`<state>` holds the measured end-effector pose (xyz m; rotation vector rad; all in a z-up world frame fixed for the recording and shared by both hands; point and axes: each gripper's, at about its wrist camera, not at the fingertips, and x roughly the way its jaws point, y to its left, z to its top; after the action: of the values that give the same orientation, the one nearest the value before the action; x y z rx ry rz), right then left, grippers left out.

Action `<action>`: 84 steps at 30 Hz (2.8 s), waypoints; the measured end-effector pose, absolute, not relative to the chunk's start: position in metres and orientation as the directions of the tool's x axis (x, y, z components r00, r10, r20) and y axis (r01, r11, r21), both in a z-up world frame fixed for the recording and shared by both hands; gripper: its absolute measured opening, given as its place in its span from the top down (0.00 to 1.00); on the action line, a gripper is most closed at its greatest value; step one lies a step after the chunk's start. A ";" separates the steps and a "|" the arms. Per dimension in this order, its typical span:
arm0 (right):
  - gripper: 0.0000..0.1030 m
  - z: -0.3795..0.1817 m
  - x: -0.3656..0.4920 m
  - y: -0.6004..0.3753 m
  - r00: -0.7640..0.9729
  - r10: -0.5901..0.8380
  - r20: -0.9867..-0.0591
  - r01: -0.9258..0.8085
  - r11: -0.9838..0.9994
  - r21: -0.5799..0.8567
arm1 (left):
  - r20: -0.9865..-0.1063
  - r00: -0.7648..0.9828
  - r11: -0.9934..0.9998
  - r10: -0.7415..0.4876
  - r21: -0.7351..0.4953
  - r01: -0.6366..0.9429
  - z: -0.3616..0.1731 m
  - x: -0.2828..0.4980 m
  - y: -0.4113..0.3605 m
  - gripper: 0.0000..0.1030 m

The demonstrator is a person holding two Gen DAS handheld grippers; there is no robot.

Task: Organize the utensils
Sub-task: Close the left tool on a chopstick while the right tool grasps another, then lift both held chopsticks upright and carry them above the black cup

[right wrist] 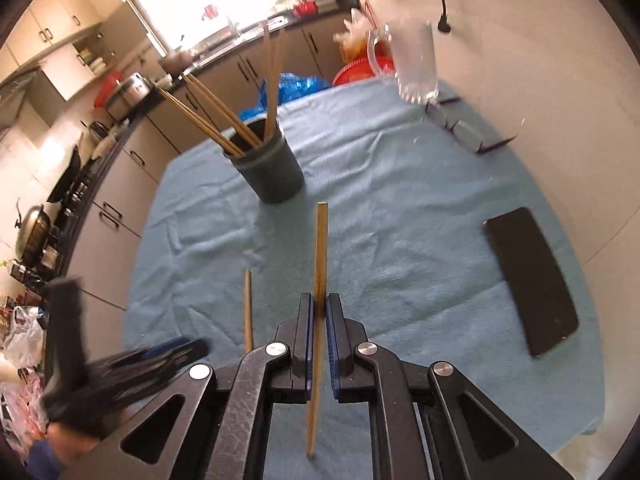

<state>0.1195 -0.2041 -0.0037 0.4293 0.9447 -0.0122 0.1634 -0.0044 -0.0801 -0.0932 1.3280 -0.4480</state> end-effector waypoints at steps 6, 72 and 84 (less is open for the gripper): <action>0.94 0.015 0.098 -0.219 0.640 0.165 -0.750 0.189 0.913 0.362 | -0.952 0.094 0.931 -0.290 -0.258 0.258 -0.108 0.186 -0.041 0.69; 0.94 0.089 0.074 -0.270 0.805 0.239 -0.543 0.026 0.900 0.435 | -0.706 0.618 0.938 -0.346 -0.247 0.242 0.123 0.118 0.000 0.94; 0.94 0.108 0.087 -0.274 0.810 0.249 -0.531 0.018 0.894 0.447 | -0.675 0.641 0.931 -0.365 -0.248 0.269 0.147 0.138 -0.006 0.94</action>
<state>0.0875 -0.2740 0.1077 0.4535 0.6189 0.1281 0.1381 -0.0063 0.1466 -0.1290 0.7975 -0.3622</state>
